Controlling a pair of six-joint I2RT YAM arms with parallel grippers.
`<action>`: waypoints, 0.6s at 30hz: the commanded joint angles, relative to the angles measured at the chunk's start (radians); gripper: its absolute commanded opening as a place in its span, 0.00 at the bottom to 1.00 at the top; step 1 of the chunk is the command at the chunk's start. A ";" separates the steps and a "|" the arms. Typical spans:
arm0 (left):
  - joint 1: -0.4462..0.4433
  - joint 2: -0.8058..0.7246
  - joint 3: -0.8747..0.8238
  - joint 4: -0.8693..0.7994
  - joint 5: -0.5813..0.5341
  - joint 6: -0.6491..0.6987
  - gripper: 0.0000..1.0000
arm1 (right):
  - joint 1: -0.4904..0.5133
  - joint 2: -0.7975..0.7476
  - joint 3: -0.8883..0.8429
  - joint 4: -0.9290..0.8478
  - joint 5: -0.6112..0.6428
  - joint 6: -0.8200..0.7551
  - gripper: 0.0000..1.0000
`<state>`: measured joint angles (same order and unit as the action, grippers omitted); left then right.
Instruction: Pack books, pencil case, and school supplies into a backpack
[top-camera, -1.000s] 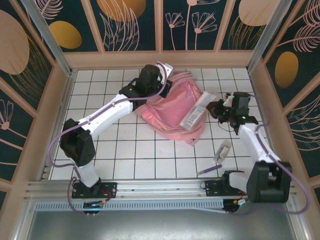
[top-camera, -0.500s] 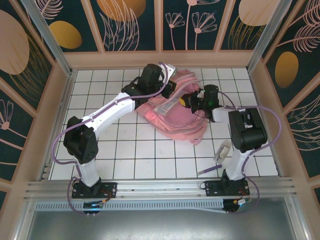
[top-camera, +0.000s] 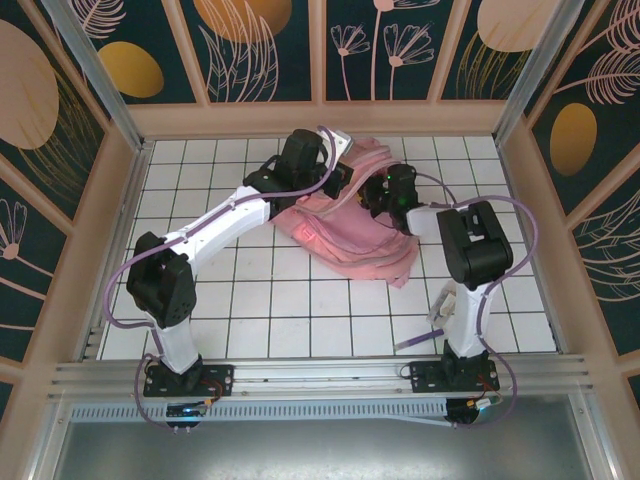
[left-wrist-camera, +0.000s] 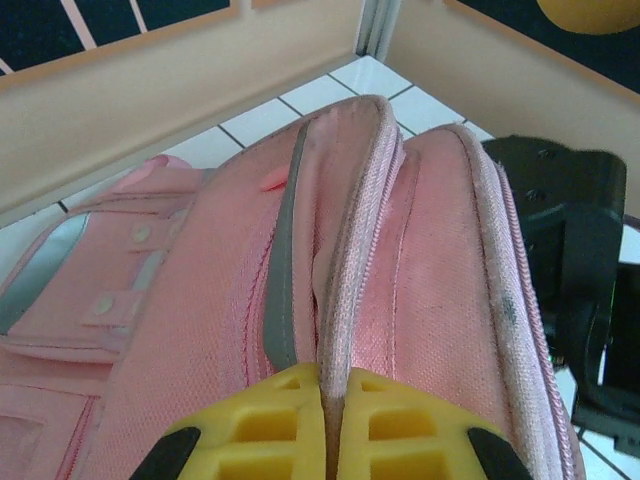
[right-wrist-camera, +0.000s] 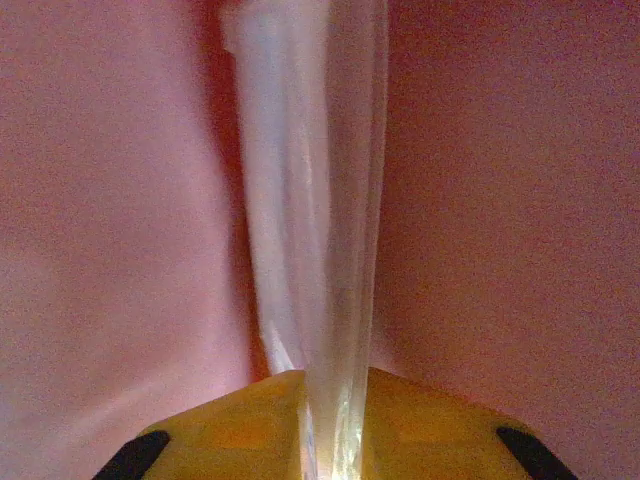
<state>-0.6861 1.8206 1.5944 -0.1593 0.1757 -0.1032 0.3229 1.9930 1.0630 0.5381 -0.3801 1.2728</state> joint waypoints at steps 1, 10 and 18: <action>-0.007 -0.064 -0.002 0.181 0.026 -0.004 0.00 | 0.002 -0.049 -0.035 -0.018 0.062 -0.011 0.34; -0.007 -0.037 -0.030 0.208 -0.025 -0.019 0.00 | -0.110 -0.289 -0.163 -0.333 -0.090 -0.204 0.54; -0.007 0.003 -0.075 0.208 -0.064 0.040 0.00 | -0.290 -0.631 -0.284 -0.752 -0.006 -0.498 0.54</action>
<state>-0.6949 1.8206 1.5349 -0.0834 0.1326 -0.0990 0.0650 1.4635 0.7750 0.0238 -0.4461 0.9348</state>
